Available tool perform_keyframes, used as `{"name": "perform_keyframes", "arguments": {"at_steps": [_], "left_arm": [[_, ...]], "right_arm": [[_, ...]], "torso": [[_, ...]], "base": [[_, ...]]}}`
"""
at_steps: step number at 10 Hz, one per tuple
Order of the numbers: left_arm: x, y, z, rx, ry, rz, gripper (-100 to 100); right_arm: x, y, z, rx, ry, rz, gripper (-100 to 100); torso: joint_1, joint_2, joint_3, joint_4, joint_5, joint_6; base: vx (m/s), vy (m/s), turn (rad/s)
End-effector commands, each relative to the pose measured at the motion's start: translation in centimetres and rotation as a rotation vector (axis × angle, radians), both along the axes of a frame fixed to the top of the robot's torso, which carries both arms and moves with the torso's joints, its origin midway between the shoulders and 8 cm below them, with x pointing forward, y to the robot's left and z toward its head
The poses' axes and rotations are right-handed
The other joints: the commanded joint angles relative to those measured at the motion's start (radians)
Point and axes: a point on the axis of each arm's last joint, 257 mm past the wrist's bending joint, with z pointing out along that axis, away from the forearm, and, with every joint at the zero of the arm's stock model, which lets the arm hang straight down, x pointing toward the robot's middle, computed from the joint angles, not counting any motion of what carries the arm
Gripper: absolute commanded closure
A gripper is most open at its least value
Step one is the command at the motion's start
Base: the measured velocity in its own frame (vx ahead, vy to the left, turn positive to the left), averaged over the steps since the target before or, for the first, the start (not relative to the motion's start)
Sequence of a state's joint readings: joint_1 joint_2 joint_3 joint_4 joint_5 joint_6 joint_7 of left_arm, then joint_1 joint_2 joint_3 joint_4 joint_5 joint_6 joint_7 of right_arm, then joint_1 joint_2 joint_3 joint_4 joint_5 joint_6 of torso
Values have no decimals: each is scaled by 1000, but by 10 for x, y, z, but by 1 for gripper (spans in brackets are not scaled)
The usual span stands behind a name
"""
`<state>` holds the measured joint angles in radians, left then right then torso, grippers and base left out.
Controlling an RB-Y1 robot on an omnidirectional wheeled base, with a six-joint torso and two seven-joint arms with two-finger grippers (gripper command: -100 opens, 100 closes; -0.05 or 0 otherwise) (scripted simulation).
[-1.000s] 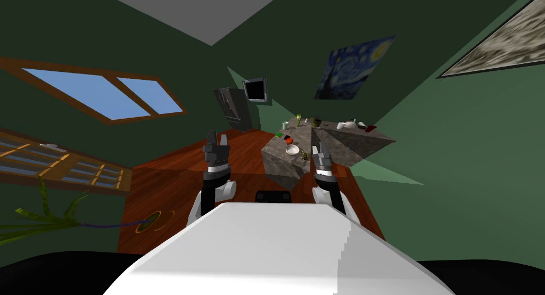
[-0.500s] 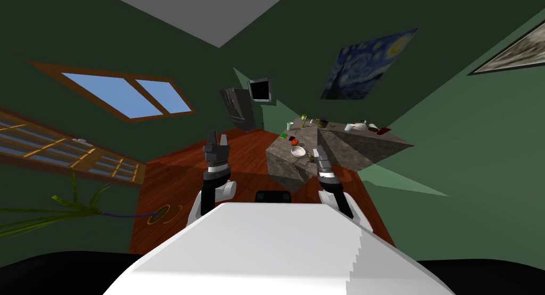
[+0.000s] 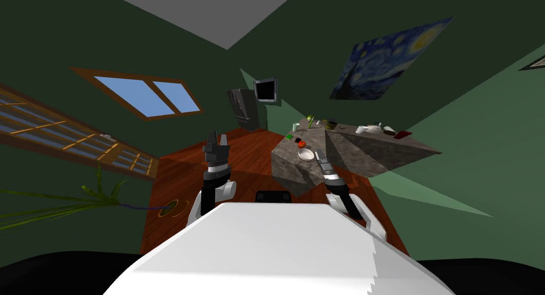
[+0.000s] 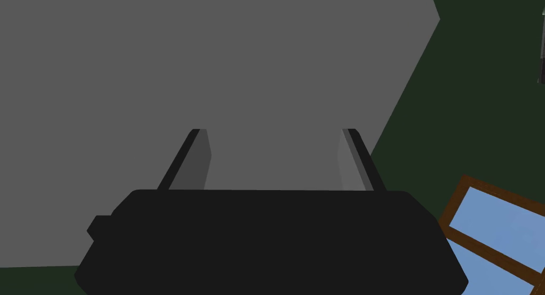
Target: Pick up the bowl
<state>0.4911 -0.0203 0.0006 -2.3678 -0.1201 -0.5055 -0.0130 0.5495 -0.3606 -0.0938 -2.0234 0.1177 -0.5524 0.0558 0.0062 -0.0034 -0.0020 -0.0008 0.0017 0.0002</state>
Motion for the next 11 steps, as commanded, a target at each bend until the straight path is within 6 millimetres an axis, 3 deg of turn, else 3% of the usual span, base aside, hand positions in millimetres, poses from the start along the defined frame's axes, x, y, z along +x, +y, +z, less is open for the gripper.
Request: {"name": "perform_keyframes", "arguments": {"at_steps": [1,6,11], "left_arm": [[0,0,0,0,0,0,0],[0,0,0,0,0,0,0],[0,0,0,0,0,0,0]], "right_arm": [[0,-10,-10,-68,29,-3,-100],[-1,-30,-26,-210,81,5,-100],[-6,-65,-49,-396,160,5,-100]], "torso": [[0,0,0,0,0,0],[-1,1,0,0,0,0],[-1,1,0,0,0,0]], "base": [[60,72,121],[45,69,89],[52,74,99]]}}
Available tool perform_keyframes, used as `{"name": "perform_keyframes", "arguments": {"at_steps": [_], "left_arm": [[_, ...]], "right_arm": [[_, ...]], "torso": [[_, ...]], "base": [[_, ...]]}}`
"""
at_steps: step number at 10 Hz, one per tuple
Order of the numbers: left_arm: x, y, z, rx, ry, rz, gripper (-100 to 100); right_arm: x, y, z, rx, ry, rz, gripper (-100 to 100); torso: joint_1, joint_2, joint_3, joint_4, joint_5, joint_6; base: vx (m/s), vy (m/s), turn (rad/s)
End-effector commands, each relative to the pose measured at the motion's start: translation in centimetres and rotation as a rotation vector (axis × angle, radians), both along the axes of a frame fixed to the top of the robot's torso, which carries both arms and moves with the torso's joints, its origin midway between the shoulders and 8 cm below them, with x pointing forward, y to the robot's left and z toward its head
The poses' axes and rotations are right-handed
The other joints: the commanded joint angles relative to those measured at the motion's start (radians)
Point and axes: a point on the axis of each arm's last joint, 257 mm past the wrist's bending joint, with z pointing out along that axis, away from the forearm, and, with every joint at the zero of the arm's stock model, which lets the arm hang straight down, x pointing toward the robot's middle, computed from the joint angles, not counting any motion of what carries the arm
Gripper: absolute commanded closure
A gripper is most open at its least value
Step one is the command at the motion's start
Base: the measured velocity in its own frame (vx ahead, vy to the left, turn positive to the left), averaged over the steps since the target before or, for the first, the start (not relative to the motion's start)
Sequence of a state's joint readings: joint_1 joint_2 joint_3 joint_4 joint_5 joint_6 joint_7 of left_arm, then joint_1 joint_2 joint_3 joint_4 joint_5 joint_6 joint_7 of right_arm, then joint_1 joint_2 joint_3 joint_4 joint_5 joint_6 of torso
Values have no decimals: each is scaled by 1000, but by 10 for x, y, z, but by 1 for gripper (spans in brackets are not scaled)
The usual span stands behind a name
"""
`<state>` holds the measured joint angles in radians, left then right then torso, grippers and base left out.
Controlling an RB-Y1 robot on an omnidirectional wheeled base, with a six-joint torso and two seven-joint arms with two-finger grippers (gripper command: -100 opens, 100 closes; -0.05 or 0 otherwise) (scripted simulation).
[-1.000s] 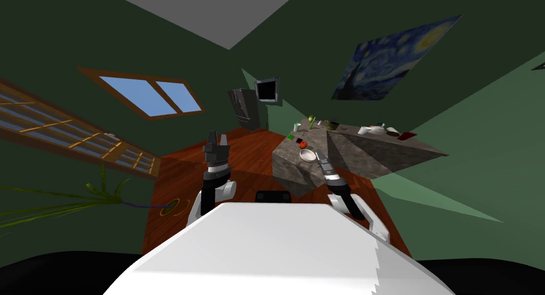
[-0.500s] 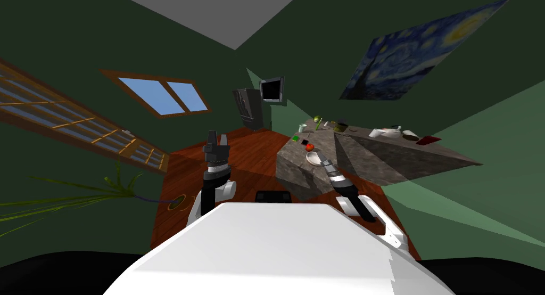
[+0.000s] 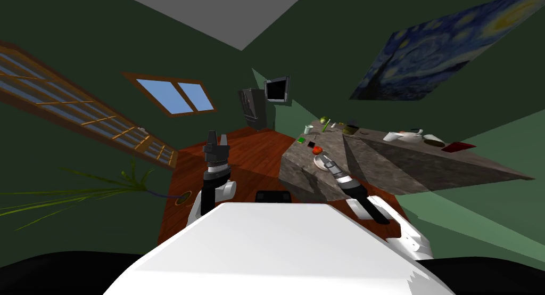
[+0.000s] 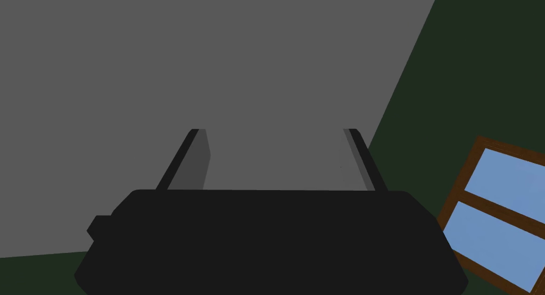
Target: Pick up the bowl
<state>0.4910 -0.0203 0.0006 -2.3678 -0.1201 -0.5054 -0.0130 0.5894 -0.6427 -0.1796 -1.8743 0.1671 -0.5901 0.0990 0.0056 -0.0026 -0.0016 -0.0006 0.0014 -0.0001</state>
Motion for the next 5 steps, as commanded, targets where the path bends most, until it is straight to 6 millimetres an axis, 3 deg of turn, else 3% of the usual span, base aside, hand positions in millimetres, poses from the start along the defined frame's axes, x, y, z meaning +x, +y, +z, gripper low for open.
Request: {"name": "perform_keyframes", "arguments": {"at_steps": [1,4,5], "left_arm": [[0,0,0,0,0,0,0],[0,0,0,0,0,0,0],[0,0,0,0,0,0,0]], "right_arm": [[-2,-6,-3,-39,15,5,-100],[-8,-32,-19,-156,76,3,-100],[-7,-32,-18,-167,78,10,-100]], "torso": [[0,0,0,0,0,0],[-1,1,0,0,0,1],[-1,1,0,0,0,0]], "base": [[45,66,64],[45,68,101],[43,63,53]]}}
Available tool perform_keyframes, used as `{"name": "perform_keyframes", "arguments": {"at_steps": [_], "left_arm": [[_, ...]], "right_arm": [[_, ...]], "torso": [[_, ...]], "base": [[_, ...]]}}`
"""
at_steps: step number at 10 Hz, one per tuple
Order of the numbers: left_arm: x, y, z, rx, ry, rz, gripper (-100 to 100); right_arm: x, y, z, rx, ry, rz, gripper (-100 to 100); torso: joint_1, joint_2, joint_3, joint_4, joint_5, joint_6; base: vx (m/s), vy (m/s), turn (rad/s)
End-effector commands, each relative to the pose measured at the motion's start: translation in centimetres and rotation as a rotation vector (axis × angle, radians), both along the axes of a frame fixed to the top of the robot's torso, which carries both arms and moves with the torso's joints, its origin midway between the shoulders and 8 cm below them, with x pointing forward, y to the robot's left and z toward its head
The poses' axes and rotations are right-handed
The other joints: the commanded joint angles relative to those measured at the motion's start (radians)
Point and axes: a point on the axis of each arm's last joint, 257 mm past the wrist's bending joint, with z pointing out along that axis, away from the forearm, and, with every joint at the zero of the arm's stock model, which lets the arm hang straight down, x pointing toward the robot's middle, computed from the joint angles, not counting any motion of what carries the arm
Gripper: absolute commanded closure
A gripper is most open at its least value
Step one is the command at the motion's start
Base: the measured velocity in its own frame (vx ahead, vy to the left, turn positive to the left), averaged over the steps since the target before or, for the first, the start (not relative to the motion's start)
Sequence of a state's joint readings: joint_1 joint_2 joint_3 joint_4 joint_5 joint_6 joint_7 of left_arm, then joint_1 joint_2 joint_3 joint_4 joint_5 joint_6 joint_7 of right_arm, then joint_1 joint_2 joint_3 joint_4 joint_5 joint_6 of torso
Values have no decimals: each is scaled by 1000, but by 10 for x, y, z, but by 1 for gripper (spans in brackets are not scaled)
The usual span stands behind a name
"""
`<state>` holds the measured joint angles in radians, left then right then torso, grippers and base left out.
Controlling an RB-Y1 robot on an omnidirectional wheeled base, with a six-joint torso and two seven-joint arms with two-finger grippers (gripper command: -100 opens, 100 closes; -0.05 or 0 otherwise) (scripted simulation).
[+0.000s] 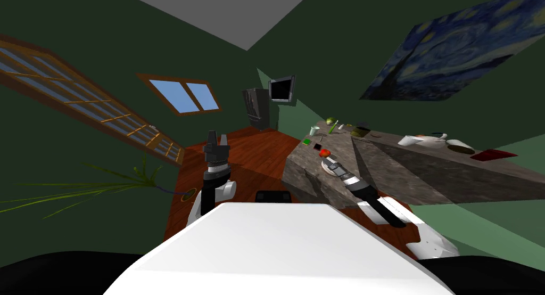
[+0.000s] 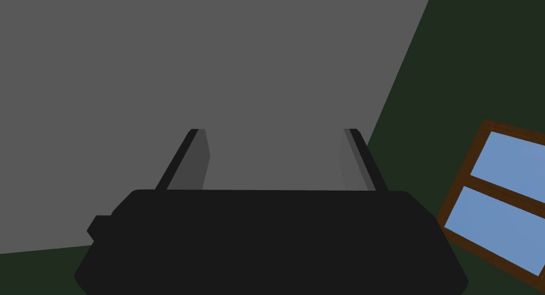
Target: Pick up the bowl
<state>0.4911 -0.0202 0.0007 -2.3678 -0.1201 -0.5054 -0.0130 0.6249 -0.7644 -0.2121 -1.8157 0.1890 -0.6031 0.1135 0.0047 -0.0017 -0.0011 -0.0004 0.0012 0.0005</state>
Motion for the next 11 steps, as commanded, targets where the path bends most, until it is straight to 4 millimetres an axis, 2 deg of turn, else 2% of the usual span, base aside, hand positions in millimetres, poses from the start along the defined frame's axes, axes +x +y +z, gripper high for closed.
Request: {"name": "perform_keyframes", "arguments": {"at_steps": [1,2,3,4,5,6,7,8,9,10,11], "left_arm": [[0,0,0,0,0,0,0],[0,0,0,0,0,0,0],[0,0,0,0,0,0,0],[0,0,0,0,0,0,0],[0,0,0,0,0,0,0],[0,0,0,0,0,0,0],[0,0,0,0,0,0,0],[0,0,0,0,0,0,0],[0,0,0,0,0,0,0],[0,0,0,0,0,0,0],[0,0,0,0,0,0,0]], "right_arm": [[-5,-17,-10,-68,38,0,-100],[-4,-17,-9,-76,40,5,-100],[-9,-31,-18,-128,75,0,-100],[-9,-31,-17,-137,77,7,-100],[-15,-47,-26,-185,115,-1,-100],[-13,-47,-24,-197,117,7,-100],[-20,-63,-33,-245,158,1,-100],[-19,-63,-32,-255,160,8,-100],[-27,-80,-40,-304,204,3,-100],[-26,-80,-39,-311,205,7,-100],[-34,-97,-47,-360,252,3,-100]], "torso": [[0,0,0,0,0,0],[0,0,0,0,0,0],[0,0,0,0,0,0],[0,0,0,0,0,0],[-1,0,0,0,0,0],[-1,0,0,0,0,0],[-1,1,0,0,0,0],[0,1,0,0,0,0],[-1,1,1,0,0,0],[-1,1,1,0,0,0],[-1,1,1,0,0,0]], "base": [[51,76,116],[41,54,56],[51,61,113],[46,48,45],[50,57,88],[34,52,56],[37,59,80],[28,47,53],[34,52,93],[27,48,40],[28,62,60]]}}
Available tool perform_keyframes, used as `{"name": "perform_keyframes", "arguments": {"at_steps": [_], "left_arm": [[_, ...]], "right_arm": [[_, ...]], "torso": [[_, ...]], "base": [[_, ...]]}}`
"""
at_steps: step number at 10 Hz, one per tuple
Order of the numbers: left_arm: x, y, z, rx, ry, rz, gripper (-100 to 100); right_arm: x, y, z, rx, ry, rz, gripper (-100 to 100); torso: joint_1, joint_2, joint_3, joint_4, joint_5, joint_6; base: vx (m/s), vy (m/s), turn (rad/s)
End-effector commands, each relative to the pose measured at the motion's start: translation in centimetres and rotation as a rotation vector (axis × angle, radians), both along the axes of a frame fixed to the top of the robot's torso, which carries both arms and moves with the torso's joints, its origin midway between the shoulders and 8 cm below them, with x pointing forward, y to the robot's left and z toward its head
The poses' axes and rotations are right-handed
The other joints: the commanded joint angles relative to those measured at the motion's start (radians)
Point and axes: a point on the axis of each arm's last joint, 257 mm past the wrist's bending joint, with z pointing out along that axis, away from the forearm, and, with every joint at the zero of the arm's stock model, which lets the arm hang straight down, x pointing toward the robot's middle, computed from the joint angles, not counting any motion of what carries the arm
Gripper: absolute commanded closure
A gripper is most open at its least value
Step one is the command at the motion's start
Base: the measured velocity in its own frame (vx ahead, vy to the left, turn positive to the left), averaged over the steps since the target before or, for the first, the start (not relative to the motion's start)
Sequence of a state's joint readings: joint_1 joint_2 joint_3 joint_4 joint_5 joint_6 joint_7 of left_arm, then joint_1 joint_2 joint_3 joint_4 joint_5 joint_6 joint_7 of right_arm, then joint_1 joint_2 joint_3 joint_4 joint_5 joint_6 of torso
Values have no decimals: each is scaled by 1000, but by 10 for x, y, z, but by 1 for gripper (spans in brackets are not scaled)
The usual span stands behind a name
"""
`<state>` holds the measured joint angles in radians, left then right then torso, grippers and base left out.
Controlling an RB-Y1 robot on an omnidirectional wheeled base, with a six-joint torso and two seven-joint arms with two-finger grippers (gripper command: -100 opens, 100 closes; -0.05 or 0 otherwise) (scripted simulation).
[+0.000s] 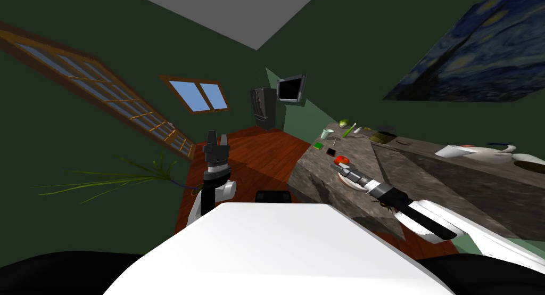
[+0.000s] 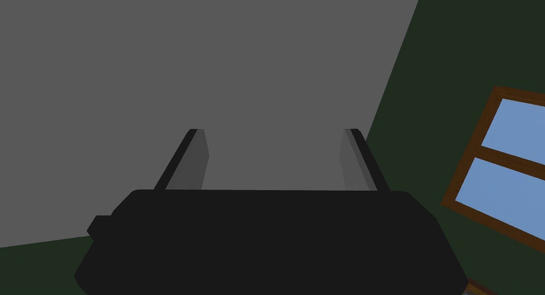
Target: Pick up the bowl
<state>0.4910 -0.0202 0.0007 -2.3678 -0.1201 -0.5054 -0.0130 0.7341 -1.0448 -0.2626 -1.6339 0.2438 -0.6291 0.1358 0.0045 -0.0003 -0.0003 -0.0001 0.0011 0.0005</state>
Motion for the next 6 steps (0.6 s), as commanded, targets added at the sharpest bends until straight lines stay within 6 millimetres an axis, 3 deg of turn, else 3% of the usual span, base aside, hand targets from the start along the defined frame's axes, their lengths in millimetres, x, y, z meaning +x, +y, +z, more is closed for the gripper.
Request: {"name": "perform_keyframes", "arguments": {"at_steps": [1,4,6], "left_arm": [[0,0,0,0,0,0,0],[0,0,0,0,0,0,0],[0,0,0,0,0,0,0]], "right_arm": [[-17,-25,-13,-68,70,-13,-100],[-24,-42,-18,-131,125,-4,-100],[-49,-75,-34,-212,228,-22,-100]], "torso": [[0,0,0,0,0,0],[-1,0,0,0,0,0],[-2,1,0,0,0,0]], "base": [[37,83,116],[26,38,48],[22,47,75]]}}
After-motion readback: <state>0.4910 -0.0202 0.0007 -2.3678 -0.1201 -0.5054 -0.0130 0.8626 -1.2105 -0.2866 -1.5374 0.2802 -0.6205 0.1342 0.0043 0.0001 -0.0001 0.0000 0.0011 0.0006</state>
